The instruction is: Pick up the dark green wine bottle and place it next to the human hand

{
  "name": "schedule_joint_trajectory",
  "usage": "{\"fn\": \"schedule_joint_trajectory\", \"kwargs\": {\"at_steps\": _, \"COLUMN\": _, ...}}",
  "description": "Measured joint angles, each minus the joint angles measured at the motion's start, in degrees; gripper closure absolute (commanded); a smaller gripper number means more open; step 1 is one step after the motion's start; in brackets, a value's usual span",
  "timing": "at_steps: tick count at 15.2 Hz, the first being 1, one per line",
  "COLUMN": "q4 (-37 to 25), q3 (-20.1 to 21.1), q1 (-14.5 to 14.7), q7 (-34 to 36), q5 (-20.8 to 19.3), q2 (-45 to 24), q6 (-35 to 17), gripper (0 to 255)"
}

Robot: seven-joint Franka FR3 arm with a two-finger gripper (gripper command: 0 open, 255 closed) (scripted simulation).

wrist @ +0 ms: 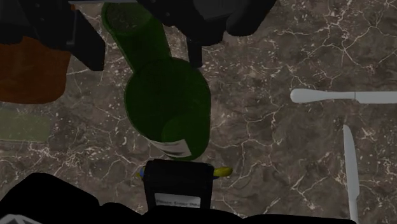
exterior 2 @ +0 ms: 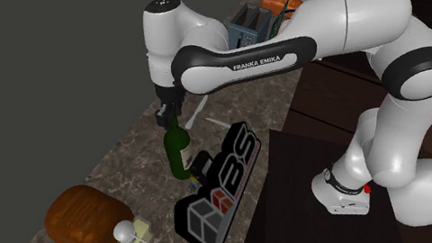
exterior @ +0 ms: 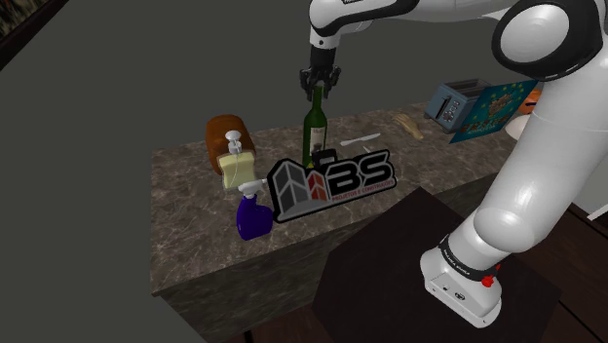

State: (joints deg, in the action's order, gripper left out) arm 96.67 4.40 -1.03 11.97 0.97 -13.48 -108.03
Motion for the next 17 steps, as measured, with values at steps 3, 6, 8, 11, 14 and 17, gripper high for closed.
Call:
{"fn": "schedule_joint_trajectory", "kwargs": {"at_steps": 3, "q4": 0.0, "q3": -0.01, "q1": -0.01, "q7": 0.0, "q5": -0.01, "q2": 0.01, "q6": -0.01, "gripper": 255}}
{"fn": "schedule_joint_trajectory", "kwargs": {"at_steps": 6, "q4": -0.01, "q3": -0.01, "q1": -0.01, "q7": 0.0, "q5": 0.0, "q2": 0.01, "q6": -0.01, "gripper": 255}}
{"fn": "schedule_joint_trajectory", "kwargs": {"at_steps": 8, "q4": 0.0, "q3": -0.01, "q1": -0.01, "q7": 0.0, "q5": 0.0, "q2": 0.0, "q6": -0.01, "gripper": 255}}
{"fn": "schedule_joint_trajectory", "kwargs": {"at_steps": 11, "q4": -0.85, "q3": 0.01, "q1": 0.02, "q7": 0.05, "q5": 0.01, "q2": 0.17, "q6": 1.02, "gripper": 255}}
{"fn": "schedule_joint_trajectory", "kwargs": {"at_steps": 14, "q4": -2.42, "q3": 0.02, "q1": 0.01, "q7": 0.09, "q5": 0.02, "q2": 0.44, "q6": 2.85, "gripper": 255}}
{"fn": "schedule_joint_trajectory", "kwargs": {"at_steps": 17, "q4": -4.46, "q3": 0.05, "q1": 0.04, "q7": 0.18, "q5": 0.02, "q2": 0.75, "q6": 5.2, "gripper": 255}}
